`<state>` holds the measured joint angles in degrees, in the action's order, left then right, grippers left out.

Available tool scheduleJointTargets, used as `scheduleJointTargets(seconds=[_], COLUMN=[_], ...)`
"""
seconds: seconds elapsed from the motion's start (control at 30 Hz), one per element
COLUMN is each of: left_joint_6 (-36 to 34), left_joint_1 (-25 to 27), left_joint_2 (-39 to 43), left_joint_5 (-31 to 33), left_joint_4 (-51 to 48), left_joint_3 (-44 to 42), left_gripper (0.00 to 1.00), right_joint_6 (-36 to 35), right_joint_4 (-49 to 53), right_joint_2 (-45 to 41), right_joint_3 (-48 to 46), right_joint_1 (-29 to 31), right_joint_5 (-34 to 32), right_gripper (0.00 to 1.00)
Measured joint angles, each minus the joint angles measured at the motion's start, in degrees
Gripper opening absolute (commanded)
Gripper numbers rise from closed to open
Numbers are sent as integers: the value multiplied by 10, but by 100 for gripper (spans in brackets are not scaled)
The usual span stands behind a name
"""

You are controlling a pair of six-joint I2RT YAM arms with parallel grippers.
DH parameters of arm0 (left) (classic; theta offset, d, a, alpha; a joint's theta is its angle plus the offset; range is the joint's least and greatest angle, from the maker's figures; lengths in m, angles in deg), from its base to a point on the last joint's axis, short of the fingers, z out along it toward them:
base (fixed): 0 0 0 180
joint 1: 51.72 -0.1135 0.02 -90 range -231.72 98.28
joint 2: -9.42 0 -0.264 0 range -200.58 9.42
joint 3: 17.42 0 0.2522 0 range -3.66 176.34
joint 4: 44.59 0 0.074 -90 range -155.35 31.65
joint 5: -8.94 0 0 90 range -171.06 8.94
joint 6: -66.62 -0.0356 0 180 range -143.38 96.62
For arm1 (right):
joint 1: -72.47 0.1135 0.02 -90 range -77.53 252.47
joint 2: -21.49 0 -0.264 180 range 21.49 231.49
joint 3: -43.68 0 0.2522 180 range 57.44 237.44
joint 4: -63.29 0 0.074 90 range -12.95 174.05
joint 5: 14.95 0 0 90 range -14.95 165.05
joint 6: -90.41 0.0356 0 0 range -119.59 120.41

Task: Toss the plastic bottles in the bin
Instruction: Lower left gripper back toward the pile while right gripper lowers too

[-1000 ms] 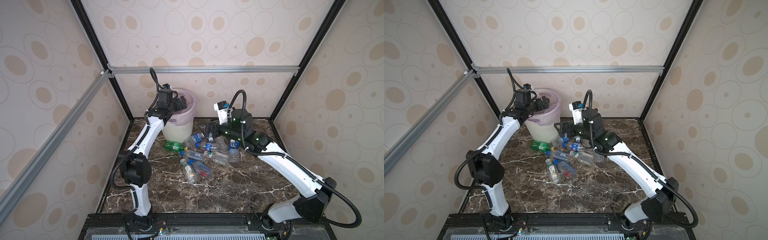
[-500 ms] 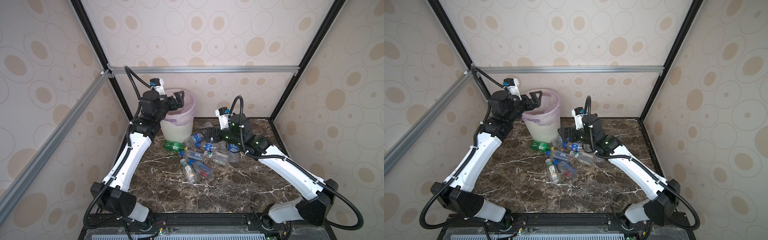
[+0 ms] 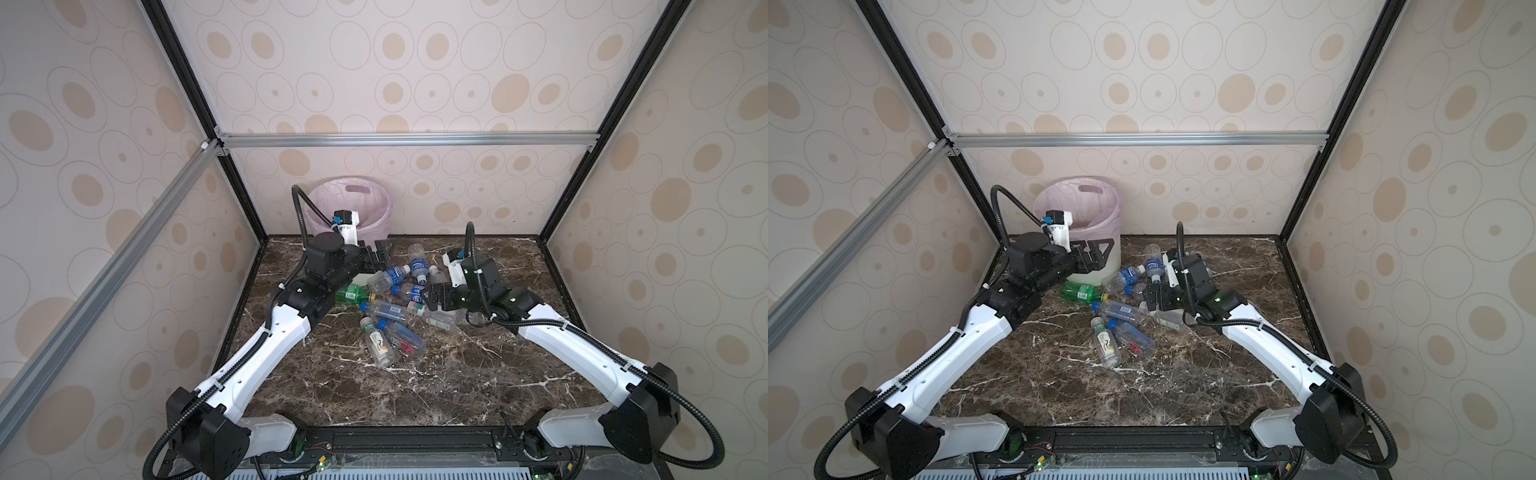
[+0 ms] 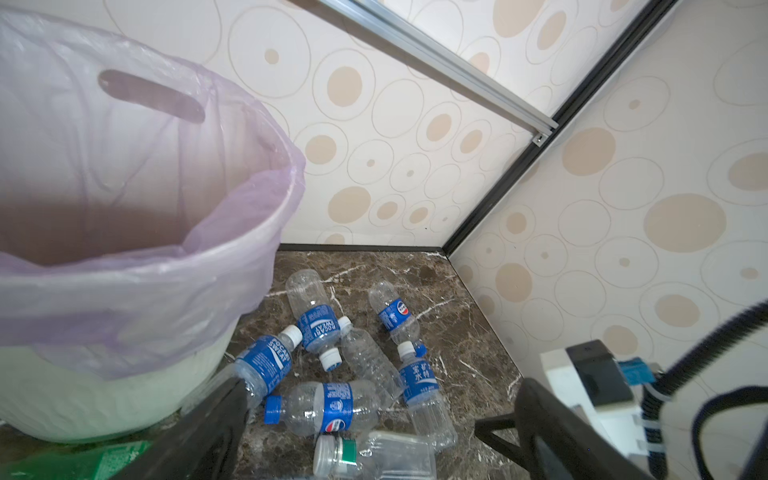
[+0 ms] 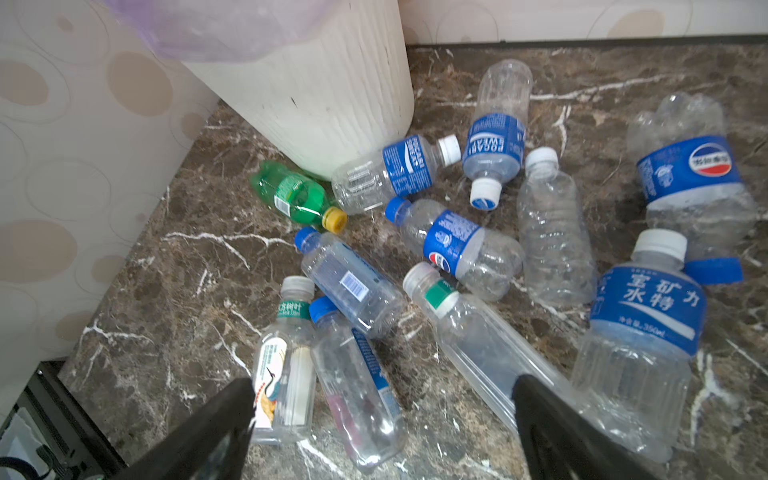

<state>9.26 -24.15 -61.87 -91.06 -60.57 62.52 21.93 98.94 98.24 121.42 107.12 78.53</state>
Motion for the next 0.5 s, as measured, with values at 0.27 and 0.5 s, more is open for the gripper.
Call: scheduleJointTargets(seconds=[0.27,0.5], left_joint_6=[87,151], left_joint_1=[1,1], left_joint_2=[49,79], left_joint_5=[-11,-24], left_joint_4=[21,24], left_joint_3=[-158,-247], left_gripper=[99,99], right_joint_6=[1,7], right_joint_4=[-6,-37], right_joint_2=[11,66], right_joint_3=[-58,-99], right_joint_1=[38,70], right_joint_5=[10,24], right_gripper=[95,87])
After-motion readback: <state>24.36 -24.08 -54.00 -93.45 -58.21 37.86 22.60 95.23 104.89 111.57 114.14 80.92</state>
